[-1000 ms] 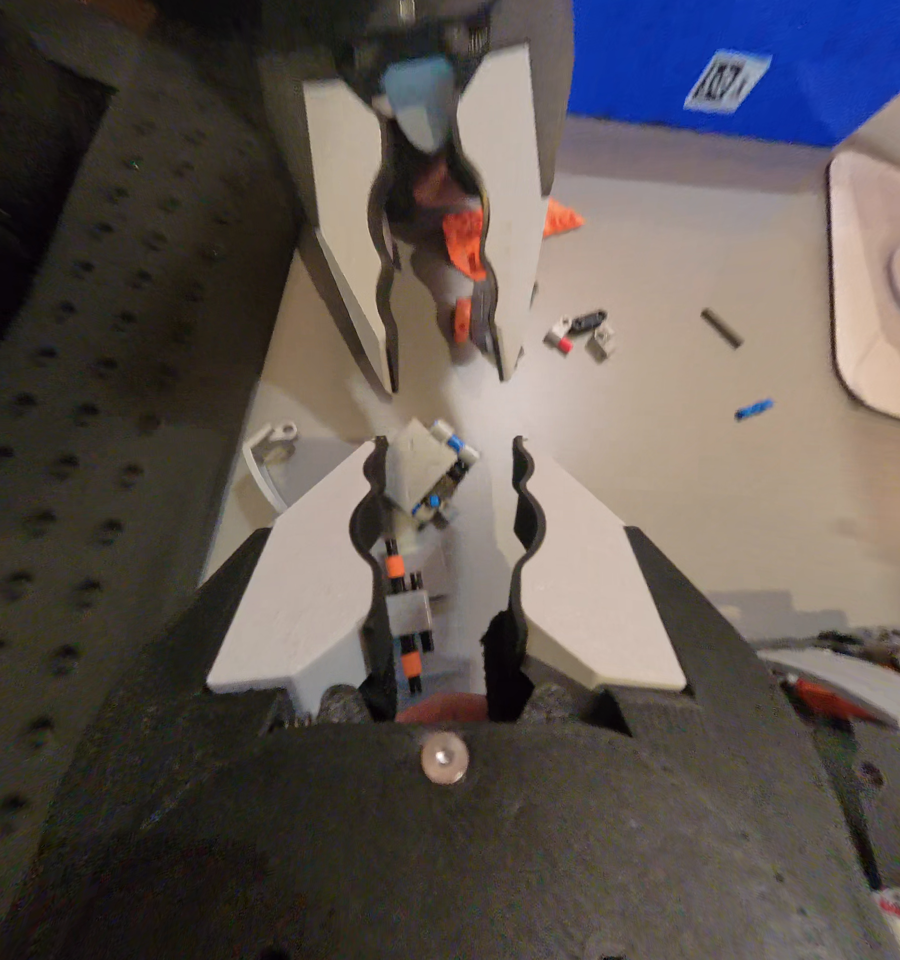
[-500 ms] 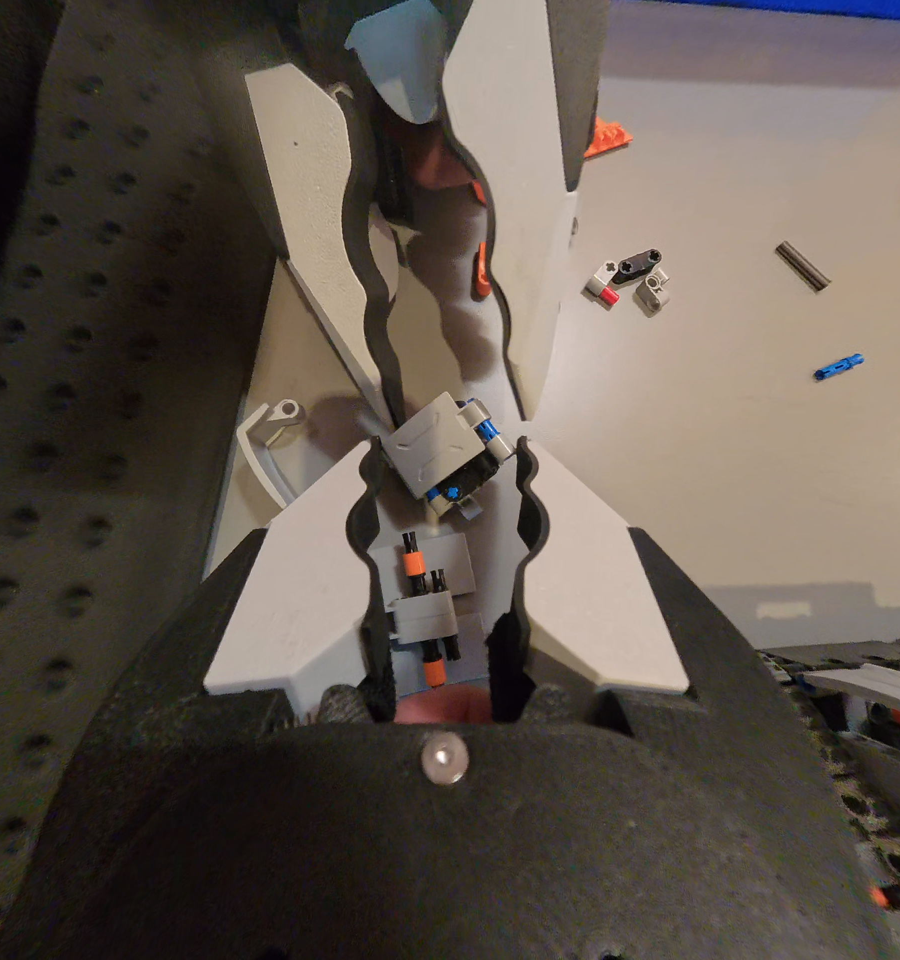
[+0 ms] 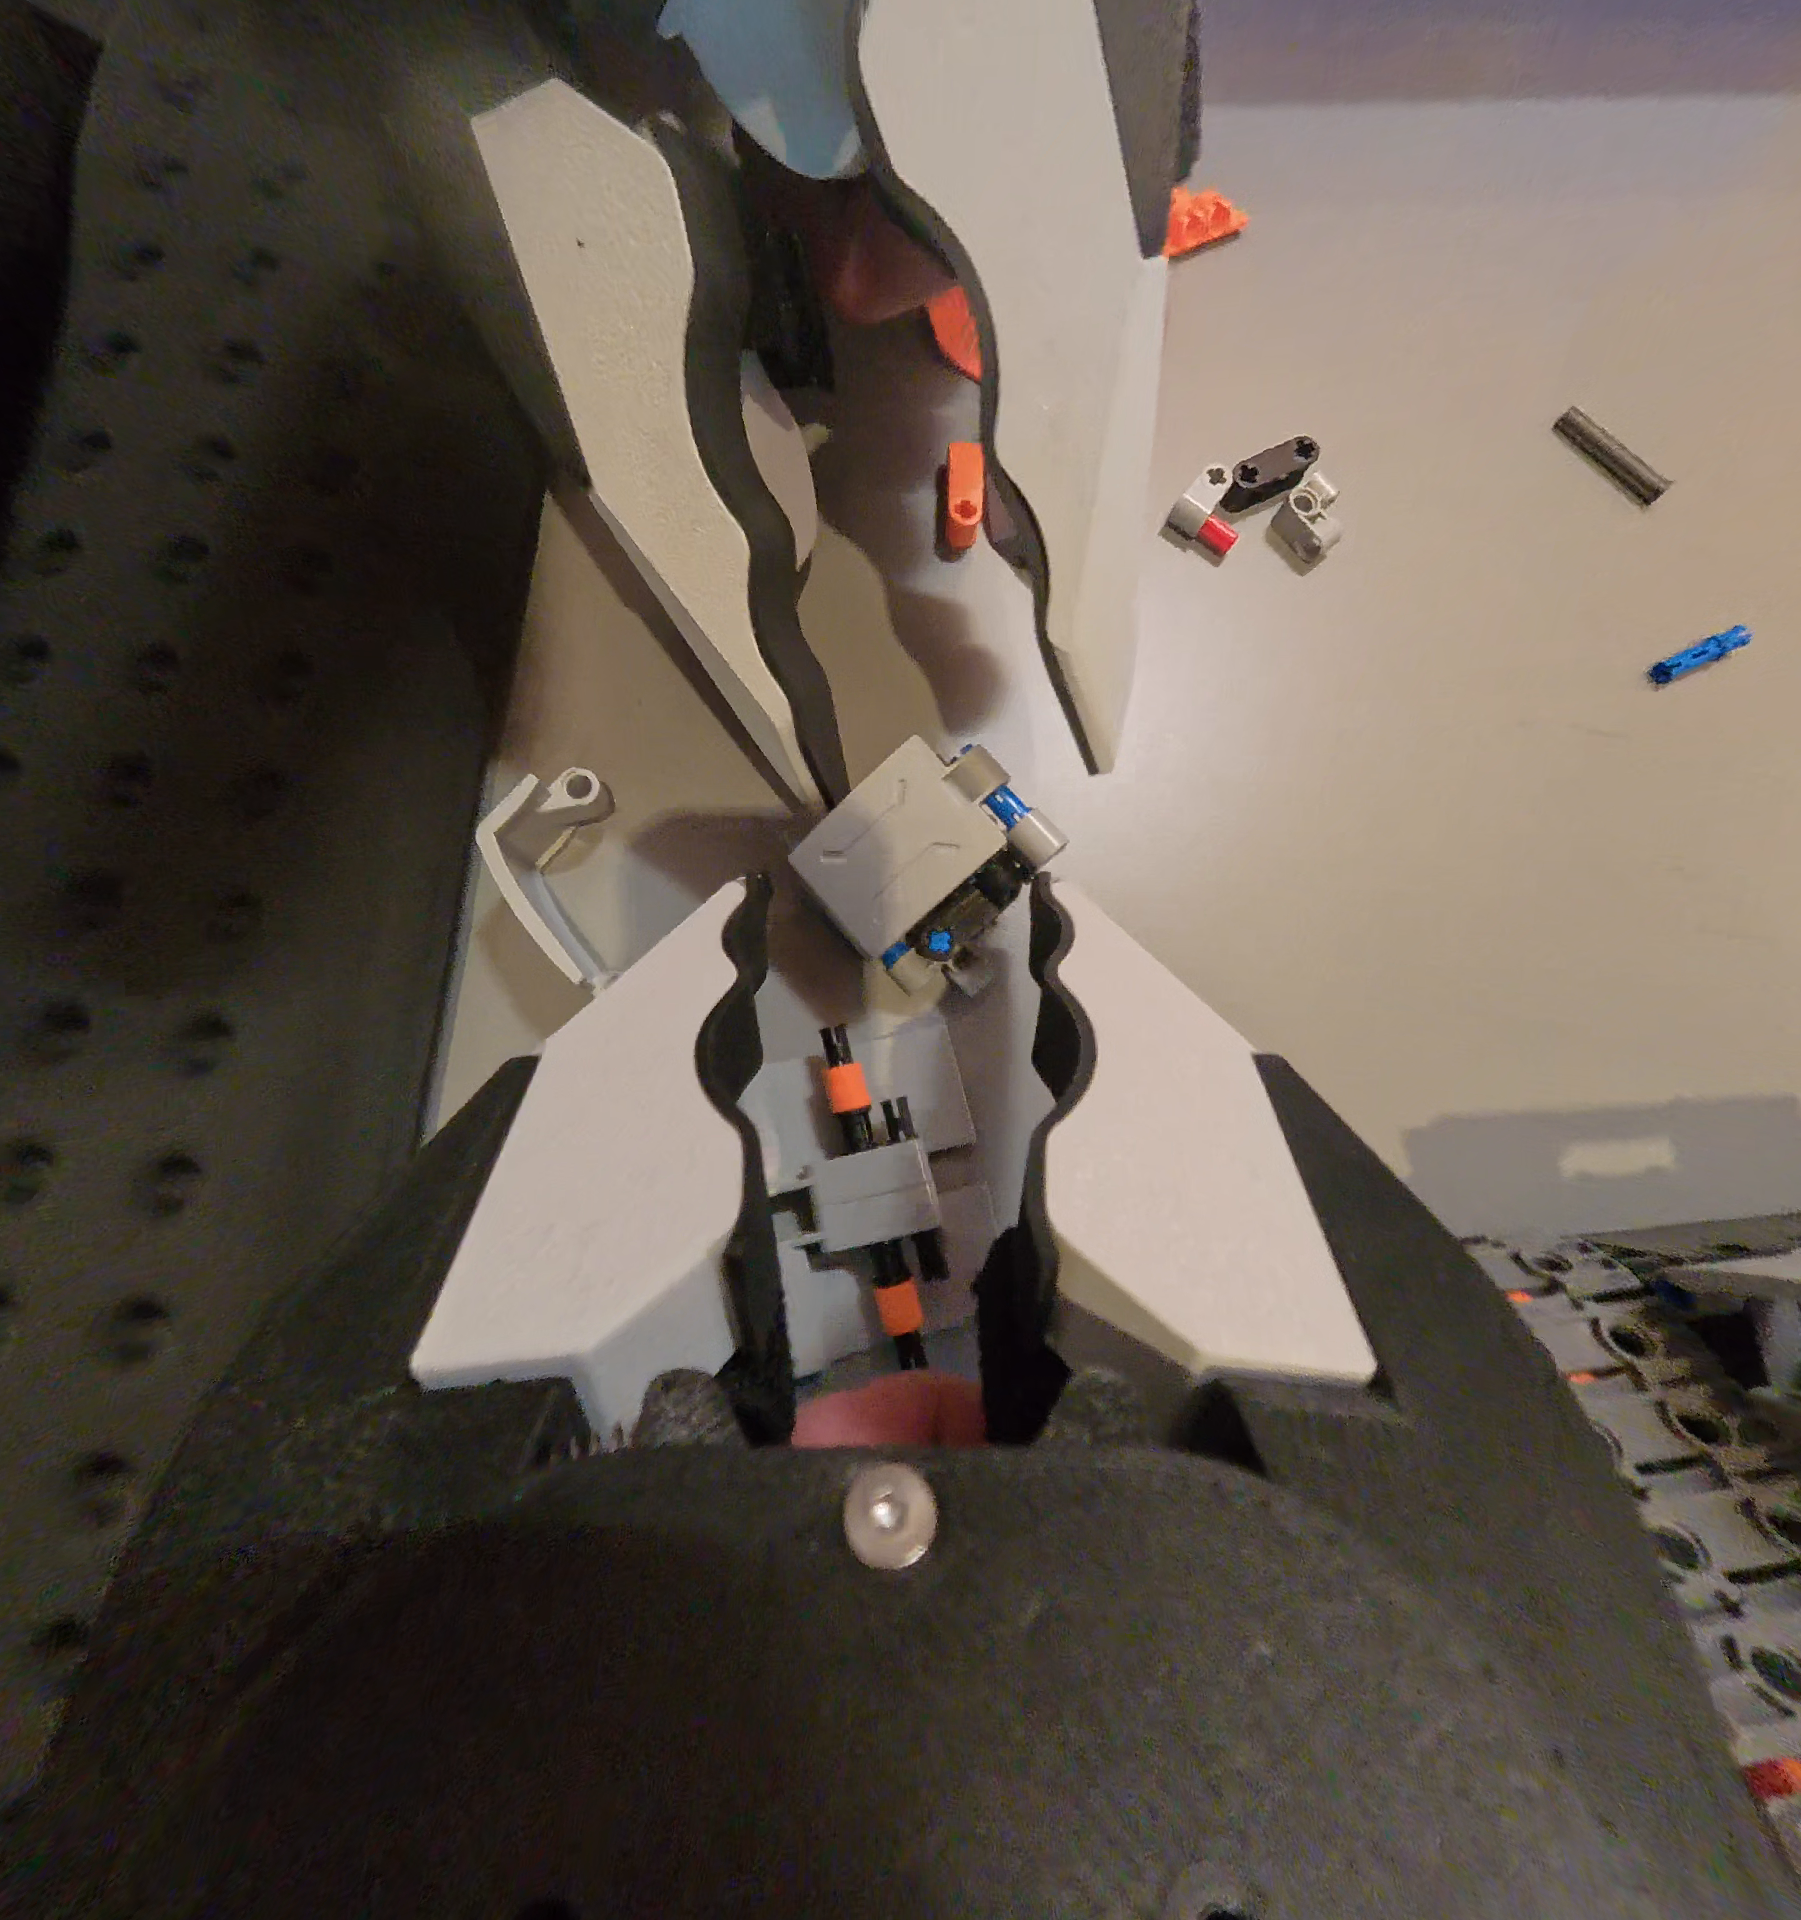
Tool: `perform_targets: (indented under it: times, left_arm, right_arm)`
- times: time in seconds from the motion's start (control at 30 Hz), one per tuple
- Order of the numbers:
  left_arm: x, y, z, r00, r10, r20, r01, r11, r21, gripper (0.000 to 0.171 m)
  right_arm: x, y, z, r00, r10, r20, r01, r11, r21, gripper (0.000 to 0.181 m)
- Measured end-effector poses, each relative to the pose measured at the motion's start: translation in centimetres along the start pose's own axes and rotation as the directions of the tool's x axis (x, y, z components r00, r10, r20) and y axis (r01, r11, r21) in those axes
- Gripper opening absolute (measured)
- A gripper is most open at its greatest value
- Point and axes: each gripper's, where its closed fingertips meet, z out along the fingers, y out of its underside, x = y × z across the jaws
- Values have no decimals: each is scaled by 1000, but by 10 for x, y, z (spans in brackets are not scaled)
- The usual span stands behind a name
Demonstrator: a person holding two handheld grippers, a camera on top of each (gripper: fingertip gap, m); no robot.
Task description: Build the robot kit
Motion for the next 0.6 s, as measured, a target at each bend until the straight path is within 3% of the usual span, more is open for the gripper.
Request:
perform_targets:
  times: [0.6]
  left_arm:
    - [4,-1,3,999,22,-49,-22,1000,-8,38]
  right_arm:
    - [2,-9,6,999,-47,-21,48,997,56,39]
